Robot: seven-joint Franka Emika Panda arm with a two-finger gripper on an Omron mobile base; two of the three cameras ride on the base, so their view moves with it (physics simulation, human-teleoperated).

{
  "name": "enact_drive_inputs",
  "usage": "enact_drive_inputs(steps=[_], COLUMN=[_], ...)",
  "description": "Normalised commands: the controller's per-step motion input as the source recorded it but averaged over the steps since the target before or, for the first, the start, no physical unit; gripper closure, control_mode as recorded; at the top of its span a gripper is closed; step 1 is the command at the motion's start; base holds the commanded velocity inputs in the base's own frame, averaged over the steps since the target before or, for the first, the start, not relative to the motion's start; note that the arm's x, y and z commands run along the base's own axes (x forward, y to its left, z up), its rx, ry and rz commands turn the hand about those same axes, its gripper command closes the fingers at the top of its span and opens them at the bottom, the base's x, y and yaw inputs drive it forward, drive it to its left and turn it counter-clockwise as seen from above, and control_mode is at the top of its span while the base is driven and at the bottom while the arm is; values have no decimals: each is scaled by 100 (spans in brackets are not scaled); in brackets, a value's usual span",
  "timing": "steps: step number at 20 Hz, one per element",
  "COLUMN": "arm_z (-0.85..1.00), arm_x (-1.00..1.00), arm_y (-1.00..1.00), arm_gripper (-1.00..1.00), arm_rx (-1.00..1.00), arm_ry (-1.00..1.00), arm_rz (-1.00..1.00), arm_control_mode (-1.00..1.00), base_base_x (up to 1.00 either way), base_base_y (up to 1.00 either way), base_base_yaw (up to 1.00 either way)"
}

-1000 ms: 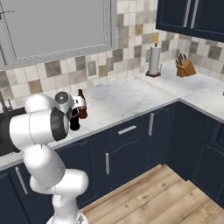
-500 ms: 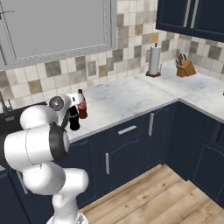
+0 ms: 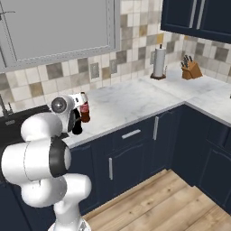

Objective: Place the large bottle from the dining counter next to the other large bottle outside the sink, and place the small bottle from the dining counter next to the other small bottle inside the sink.

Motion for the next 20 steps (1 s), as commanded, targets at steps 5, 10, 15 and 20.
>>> enact_drive_inputs(steps=[5,10,15,20], arm_z=[22,23,0,-1], arm_x=[-50,-33,-28,-38], arm_y=[0,0,-3,-11], arm_gripper=[-100,-100,-100,-100], arm_rx=[-6,-2,-3,-10], arm_ry=[4,8,11,14], arm_rz=[0,0,0,0], arm_control_mode=[-100,-100,-100,-100], base_base_x=[0,0,0,0], base_base_y=[0,0,0,0], base_base_yaw=[0,0,0,0])
